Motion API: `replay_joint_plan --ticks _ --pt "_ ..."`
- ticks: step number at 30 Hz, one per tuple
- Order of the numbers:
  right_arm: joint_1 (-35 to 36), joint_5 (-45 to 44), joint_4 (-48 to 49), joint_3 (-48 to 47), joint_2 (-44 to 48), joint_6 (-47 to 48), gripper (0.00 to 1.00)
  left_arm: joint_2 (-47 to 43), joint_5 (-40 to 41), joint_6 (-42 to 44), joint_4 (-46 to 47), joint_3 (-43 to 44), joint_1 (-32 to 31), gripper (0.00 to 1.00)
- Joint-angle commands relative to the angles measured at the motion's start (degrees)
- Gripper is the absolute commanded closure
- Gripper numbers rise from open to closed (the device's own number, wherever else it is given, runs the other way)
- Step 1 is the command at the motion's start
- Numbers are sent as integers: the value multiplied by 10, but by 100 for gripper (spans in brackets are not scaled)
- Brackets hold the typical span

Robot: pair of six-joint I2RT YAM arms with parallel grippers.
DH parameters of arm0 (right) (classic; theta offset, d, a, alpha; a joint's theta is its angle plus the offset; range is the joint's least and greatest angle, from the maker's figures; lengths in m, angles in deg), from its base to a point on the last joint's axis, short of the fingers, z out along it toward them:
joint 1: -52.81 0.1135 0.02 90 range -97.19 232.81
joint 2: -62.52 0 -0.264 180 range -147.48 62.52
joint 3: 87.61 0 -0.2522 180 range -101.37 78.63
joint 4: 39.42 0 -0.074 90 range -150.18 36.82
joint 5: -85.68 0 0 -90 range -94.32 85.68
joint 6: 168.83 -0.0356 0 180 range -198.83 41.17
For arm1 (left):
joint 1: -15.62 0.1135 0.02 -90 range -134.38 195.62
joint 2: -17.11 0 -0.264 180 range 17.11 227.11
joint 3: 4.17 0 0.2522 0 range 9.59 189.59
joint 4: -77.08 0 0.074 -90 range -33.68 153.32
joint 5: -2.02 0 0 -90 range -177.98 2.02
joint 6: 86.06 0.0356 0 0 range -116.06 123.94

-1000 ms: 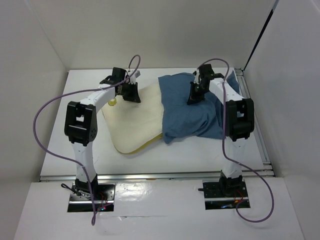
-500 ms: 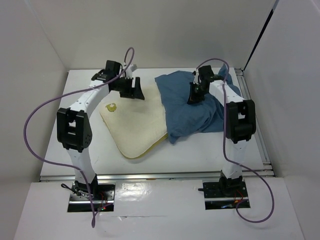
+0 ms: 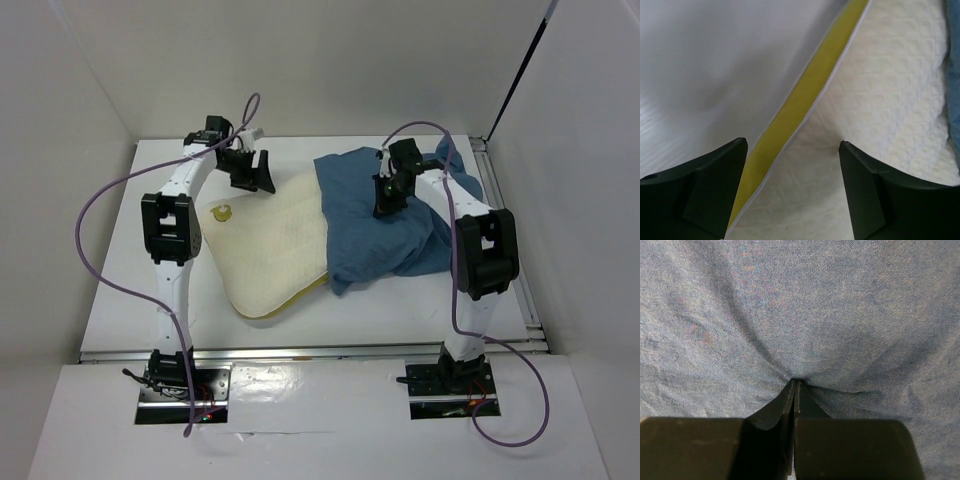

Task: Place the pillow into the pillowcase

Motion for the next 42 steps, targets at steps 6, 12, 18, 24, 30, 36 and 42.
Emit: replay_joint_plan --ticks 6,12,18,24,30,36,42 --pt "14 -11 -15 12 12 18 100 84 -248 113 -127 57 17 7" --pt "14 -11 -15 1 1 18 100 125 -414 185 -198 21 39 6" --pt "25 -11 -20 -28 -22 18 100 137 -455 283 -312 -36 34 6" --pt "37 -11 -15 -35 -32 13 100 116 -468 294 -312 -94 34 1" --pt "37 -11 -15 -40 -32 13 100 120 -407 286 -312 -100 34 0" --pt "42 -11 -9 -45 -32 13 100 79 -354 241 -228 -127 22 0" --pt "42 -11 -9 -50 -32 13 100 135 -360 295 -308 -54 5 74"
